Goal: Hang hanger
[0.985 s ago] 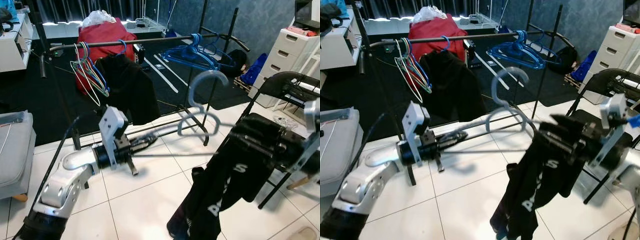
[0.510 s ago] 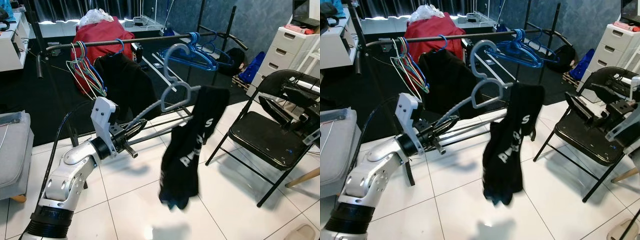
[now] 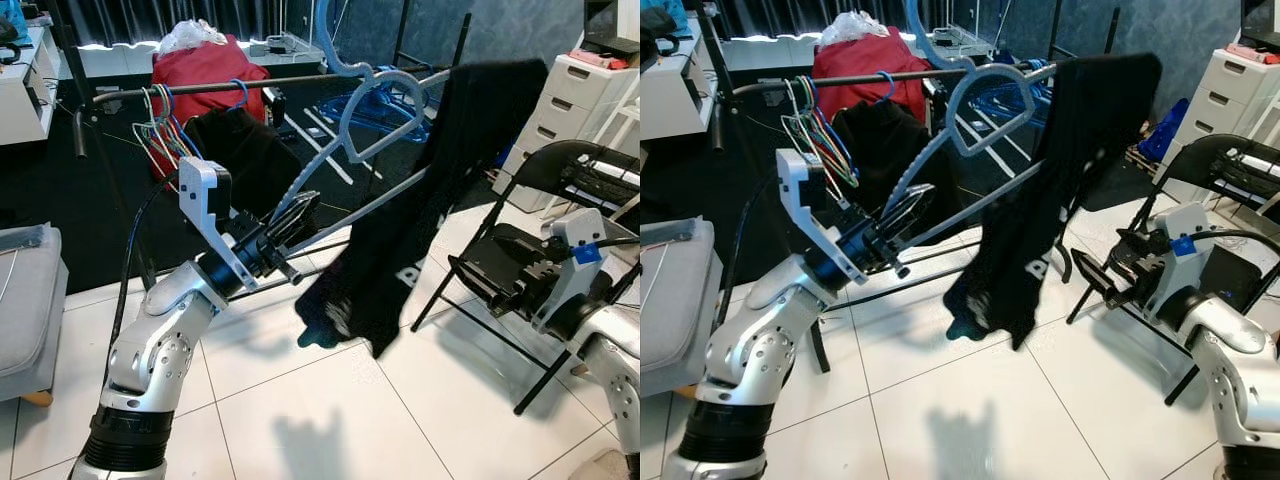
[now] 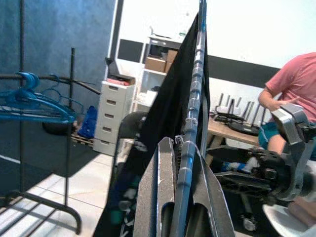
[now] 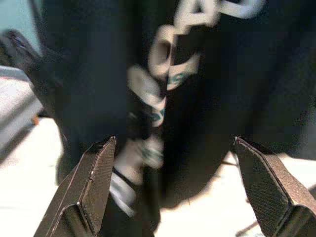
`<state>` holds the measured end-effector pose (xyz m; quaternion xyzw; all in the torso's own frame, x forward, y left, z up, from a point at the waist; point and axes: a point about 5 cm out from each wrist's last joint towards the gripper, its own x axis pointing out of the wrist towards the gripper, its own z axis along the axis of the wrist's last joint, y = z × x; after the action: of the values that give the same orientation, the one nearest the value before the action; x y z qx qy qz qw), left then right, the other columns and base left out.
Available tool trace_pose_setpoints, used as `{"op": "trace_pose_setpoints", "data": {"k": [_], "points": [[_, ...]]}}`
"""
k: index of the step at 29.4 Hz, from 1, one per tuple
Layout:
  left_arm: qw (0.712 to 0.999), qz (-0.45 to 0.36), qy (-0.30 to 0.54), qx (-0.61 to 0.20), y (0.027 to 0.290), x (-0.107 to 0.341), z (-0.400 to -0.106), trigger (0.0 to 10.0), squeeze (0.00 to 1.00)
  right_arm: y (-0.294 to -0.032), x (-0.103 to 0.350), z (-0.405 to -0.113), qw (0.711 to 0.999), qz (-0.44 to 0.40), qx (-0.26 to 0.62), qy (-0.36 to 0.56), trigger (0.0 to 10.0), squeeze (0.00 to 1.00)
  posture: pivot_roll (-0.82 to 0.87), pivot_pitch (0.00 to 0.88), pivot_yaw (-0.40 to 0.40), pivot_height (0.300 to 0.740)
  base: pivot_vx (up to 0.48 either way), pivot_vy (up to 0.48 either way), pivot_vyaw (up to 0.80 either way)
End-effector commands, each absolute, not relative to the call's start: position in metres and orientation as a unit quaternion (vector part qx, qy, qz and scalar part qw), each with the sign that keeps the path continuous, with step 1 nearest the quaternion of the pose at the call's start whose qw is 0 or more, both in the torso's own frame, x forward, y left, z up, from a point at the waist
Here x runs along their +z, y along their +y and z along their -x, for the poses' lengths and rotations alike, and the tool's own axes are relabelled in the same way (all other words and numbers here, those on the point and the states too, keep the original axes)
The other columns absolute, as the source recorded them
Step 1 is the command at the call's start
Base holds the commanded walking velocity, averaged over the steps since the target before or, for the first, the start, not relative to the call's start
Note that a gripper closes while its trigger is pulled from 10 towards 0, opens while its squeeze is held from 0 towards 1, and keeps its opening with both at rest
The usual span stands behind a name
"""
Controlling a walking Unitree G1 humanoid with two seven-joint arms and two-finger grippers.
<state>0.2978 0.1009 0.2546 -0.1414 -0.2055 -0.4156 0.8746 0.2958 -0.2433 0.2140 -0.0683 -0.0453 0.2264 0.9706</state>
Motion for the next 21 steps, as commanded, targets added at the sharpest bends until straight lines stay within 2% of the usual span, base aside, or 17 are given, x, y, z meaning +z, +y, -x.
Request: {"op": "trace_pose_setpoints", "data": {"k": [1,13,14,21], "points": [[0.860,0.146,-0.229,-0.432,0.095,0.265,-0.291,10.0,0.00,-0.236,0.214,-0.299,0.968,0.076,0.235,-0.050,10.0,0.00,-0.07,0.071,-0.049,0.740,0.000,0.000,0.00],[0.860,0.135,-0.219,-0.441,0.088,0.262,-0.288,10.0,0.00,-0.222,0.225,-0.304,0.961,0.087,0.251,-0.075,10.0,0.00,-0.06,0.073,-0.053,0.740,0.000,0.000,0.00],[0.858,0.138,-0.219,-0.444,0.086,0.263,-0.286,10.0,0.00,-0.219,0.227,-0.306,0.961,0.087,0.252,-0.080,0.0,0.00,-0.06,0.073,-0.055,0.740,0.000,0.000,0.00],[0.859,0.137,-0.218,-0.442,0.086,0.263,-0.287,10.0,0.00,-0.218,0.230,-0.308,0.961,0.087,0.247,-0.088,0.0,0.00,-0.06,0.074,-0.056,0.740,0.000,0.000,0.00]]}}
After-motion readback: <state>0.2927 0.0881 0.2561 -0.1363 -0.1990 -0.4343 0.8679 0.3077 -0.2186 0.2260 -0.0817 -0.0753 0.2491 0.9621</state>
